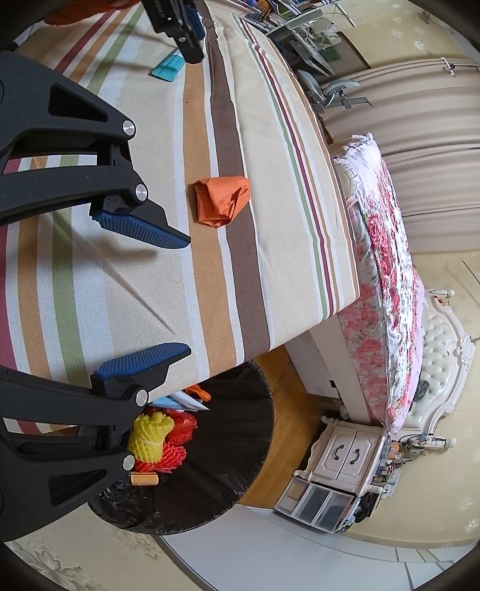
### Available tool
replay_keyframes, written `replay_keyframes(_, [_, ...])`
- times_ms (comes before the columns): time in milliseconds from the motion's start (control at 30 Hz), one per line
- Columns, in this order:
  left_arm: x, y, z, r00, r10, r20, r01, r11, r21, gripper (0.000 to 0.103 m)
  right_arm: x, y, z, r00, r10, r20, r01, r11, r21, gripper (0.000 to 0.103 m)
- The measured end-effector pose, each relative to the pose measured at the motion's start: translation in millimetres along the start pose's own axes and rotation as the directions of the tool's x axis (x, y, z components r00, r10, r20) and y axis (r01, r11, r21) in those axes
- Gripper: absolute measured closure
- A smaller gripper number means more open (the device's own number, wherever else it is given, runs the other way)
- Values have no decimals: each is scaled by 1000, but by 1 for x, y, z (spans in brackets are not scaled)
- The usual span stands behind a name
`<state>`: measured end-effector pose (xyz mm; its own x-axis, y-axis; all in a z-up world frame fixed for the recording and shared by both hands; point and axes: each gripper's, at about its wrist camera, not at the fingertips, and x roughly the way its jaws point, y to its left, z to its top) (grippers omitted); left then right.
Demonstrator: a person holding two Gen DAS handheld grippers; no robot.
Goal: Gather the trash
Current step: 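Grasp the orange cloth with the right tool while the left tool grasps the white-teal marker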
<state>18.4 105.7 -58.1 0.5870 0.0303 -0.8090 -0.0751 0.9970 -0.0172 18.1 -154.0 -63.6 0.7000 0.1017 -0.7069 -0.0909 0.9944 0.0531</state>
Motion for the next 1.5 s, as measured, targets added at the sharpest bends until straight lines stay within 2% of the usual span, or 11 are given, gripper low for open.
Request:
replay_keyframes(133, [-1,4,-12,999,22,-24,-22,1000,11,35,1,1,-2,1000,1,0,-1,1000,1,51])
replay_keyframes(333, [5,33,-23,995,89,-55,-91,995,-33,35,1,1,-2,1000,-1,-1,1,1000,-2,51])
replay_keyframes(400, [7,43,-20,994,92,-57,-95,993,-70,33,2,2,-2,1000,-3,-2,3,1000,-6,51])
replay_keyframes(600, [18,54,-2,993,112,-48,-117,988,-101,33,3,3,-4,1000,-3,-4,3,1000,-7,51])
replay_keyframes(933, [28,27,13,996,86,-22,-88,995,-53,33,5,4,-6,1000,-3,-13,3,1000,-5,51])
replay_keyframes(1100, [16,37,6,994,107,-4,-107,988,-114,33,7,3,-6,1000,0,-14,0,1000,-2,51])
replay_keyframes(1200, [8,35,4,997,80,3,-79,987,-139,33,7,3,-7,1000,-1,-13,1,1000,-4,50])
replay_keyframes(1333, [-1,20,4,999,37,38,-33,993,-113,34,8,4,-8,1000,0,-12,0,1000,-2,50])
replay_keyframes(1433, [0,4,1,999,5,35,-2,998,-68,39,7,4,-7,1000,-1,-10,1,1000,-2,50])
replay_keyframes(1500, [6,-2,-2,1000,-14,15,15,999,-48,48,6,2,-4,1000,-1,-9,1,1000,0,50])
